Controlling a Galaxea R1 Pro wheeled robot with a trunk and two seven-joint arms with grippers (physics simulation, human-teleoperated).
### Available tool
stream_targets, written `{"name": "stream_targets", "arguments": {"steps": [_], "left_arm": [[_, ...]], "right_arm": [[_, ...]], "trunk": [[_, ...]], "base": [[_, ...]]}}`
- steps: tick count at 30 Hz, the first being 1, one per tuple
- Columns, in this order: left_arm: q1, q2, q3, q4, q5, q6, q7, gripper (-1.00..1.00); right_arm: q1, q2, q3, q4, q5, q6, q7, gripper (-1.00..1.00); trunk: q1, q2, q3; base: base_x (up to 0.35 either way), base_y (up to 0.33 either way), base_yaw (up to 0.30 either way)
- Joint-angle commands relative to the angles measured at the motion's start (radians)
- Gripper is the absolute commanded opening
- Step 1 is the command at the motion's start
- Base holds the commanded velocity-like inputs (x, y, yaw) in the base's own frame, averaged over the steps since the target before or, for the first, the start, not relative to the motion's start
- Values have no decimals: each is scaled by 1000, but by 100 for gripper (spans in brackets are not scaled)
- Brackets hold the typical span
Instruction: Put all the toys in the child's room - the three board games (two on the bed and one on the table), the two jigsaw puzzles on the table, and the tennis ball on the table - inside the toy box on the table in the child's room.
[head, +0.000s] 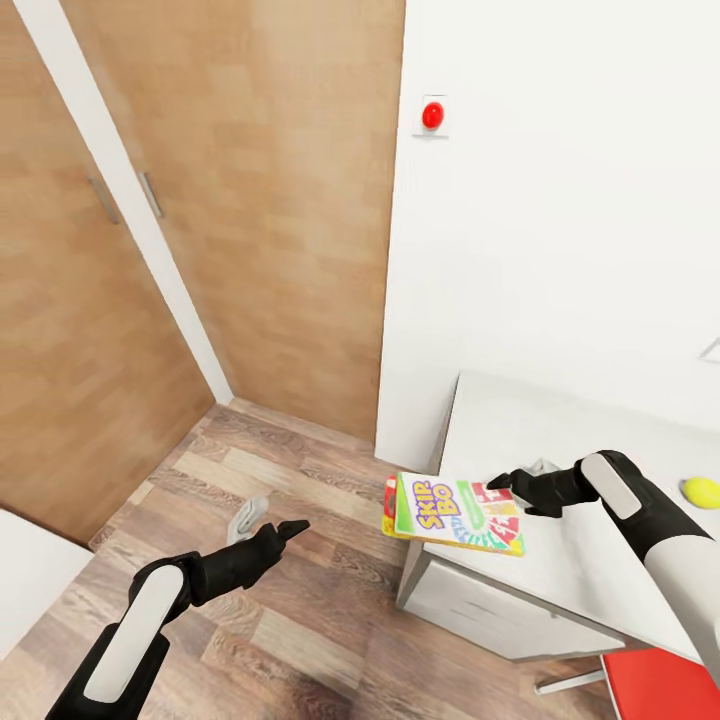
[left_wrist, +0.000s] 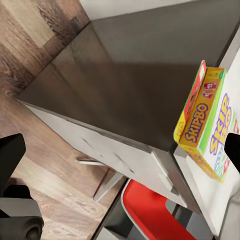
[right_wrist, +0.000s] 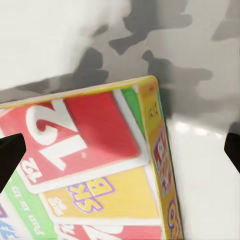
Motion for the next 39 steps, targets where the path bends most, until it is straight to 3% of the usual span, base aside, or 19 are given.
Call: {"name": "stream_targets", "arguments": {"steps": [1, 30, 33, 39], "left_arm": [[-1, 1, -1, -1, 11, 1, 10, 100], [-1, 0, -1, 0, 10, 1, 10, 100], [-1, -1, -1, 2, 10, 1, 10, 100], [-2, 0, -1, 27, 9, 1, 2, 100]], "right_arm": [[0, -1, 3, -1, -17, 1, -1, 100], [2, -8, -1, -4, -14, 1, -3, 100], [4, -18, -2, -18, -13, 1, -2, 100], [23, -77, -2, -131, -13, 1, 2, 100]], "trunk": [[11, -1, -2], [11, -1, -2], [11, -1, -2], [11, -1, -2]], "base": [[0, 0, 35], [0, 0, 6], [0, 0, 0], [0, 0, 0]]}}
